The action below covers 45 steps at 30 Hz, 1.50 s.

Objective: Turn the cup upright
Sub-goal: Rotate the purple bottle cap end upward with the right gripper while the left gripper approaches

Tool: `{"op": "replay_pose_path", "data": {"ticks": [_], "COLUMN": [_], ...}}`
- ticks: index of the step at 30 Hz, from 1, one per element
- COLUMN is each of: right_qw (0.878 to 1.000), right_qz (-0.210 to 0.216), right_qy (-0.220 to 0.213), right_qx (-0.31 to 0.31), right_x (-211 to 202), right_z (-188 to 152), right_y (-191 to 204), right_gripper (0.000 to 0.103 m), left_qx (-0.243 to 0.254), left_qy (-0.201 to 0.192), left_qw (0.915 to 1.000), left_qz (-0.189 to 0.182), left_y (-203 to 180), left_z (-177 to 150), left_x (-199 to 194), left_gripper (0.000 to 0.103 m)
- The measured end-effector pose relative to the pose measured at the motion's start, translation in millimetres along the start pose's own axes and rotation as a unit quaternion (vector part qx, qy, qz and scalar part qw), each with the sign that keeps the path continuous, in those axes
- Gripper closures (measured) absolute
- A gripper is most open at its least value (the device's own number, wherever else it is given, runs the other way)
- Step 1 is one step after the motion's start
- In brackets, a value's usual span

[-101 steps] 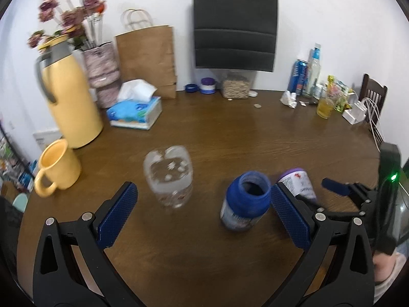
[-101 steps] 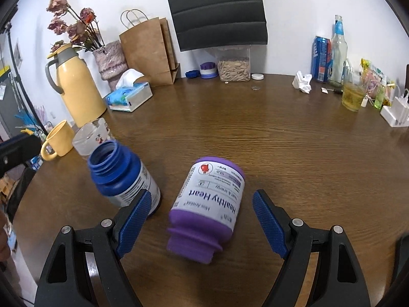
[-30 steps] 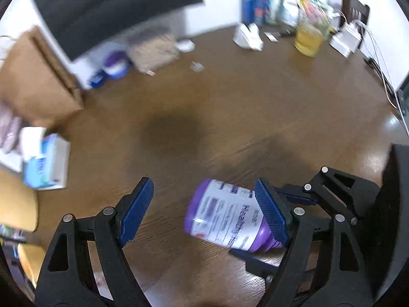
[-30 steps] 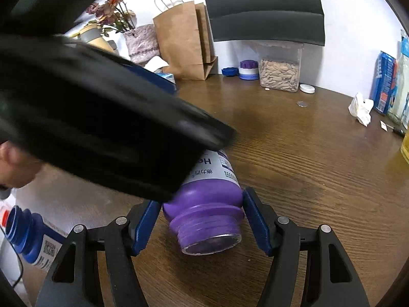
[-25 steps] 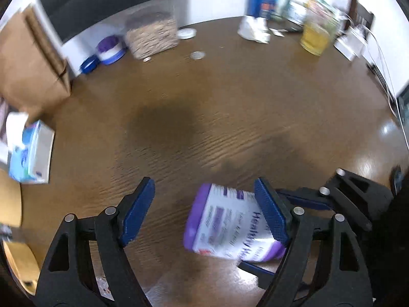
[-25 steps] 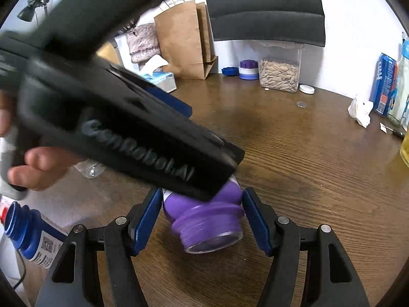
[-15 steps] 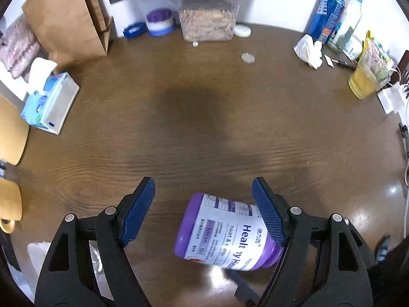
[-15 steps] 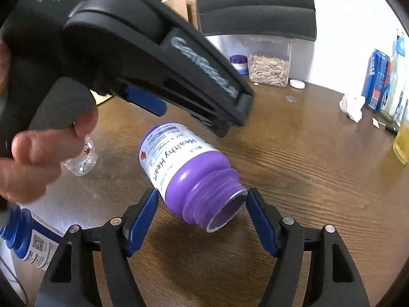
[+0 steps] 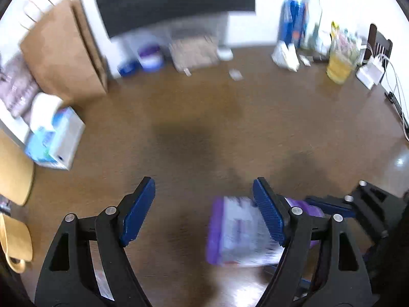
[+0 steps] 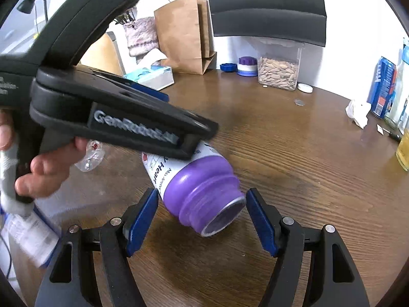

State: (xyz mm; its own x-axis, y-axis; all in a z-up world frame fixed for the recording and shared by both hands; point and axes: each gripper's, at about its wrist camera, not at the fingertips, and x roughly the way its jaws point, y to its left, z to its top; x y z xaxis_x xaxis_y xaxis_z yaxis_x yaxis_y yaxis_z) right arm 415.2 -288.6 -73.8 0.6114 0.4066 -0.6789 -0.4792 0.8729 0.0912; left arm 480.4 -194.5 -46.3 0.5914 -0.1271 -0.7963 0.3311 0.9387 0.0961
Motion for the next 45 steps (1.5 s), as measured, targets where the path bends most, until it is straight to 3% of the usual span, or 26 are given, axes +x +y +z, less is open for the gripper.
{"op": "replay_pose_path", "data": {"ticks": [2,5,9,13,18,21,26,29,32,38,42,45], "right_qw": [1.000,1.000,1.000,1.000,0.999,0.999,0.999,0.998,0.997,0.996,0.994,0.990], "right_qz": [0.008,0.003,0.017,0.012,-0.027,-0.029,-0.039,-0.052,-0.063,-0.069,-0.083,-0.047], "right_qy": [0.001,0.002,0.008,0.013,0.014,0.017,0.023,0.027,0.025,0.016,0.011,-0.022], "right_qx": [-0.005,-0.014,-0.014,-0.017,-0.014,-0.007,-0.007,0.007,0.029,0.054,0.077,0.134], "right_x": [0.8,2.3,3.3,-0.7,-7.5,-5.8,-3.3,-2.1,-5.1,-12.4,-17.8,-36.0], "right_z": [0.5,-0.2,-2.5,-8.9,-12.2,-12.4,-12.9,-12.8,-13.0,-13.1,-10.5,-3.3], "right_y": [2.4,6.7,6.0,2.9,-2.5,-5.6,-4.9,-12.8,-25.4,-38.4,-46.5,-57.5], "right_gripper": [0.027,0.027,0.027,0.023,0.023,0.023,0.023,0.023,0.023,0.023,0.023,0.023], "left_qx": [0.010,0.008,0.023,0.006,-0.014,-0.034,-0.052,-0.003,-0.006,-0.003,-0.016,-0.020], "left_qy": [-0.009,0.003,-0.003,-0.008,-0.003,0.005,0.020,0.045,0.073,0.065,0.038,-0.010], "left_qw": [0.9999,0.9987,0.9959,0.9954,0.9982,0.9972,0.9807,0.9878,0.9859,0.9881,0.9891,0.9905], "left_qz": [0.003,-0.050,-0.088,-0.095,-0.058,-0.067,-0.187,-0.149,-0.151,-0.140,-0.142,-0.136], "left_y": [2.8,5.8,-0.3,8.4,23.4,31.6,26.0,2.8,-3.4,-4.0,5.8,16.7], "left_z": [-6.8,-6.2,-9.8,-14.6,-20.6,-22.5,-26.2,-29.4,-31.2,-35.1,-34.1,-35.4], "left_x": [1.1,-2.2,-5.5,-4.0,-6.0,-8.2,-21.3,-7.2,10.0,8.4,-7.9,-39.2], "left_gripper": [0.025,0.025,0.025,0.026,0.030,0.030,0.019,0.020,0.034,0.036,0.036,0.036]}}
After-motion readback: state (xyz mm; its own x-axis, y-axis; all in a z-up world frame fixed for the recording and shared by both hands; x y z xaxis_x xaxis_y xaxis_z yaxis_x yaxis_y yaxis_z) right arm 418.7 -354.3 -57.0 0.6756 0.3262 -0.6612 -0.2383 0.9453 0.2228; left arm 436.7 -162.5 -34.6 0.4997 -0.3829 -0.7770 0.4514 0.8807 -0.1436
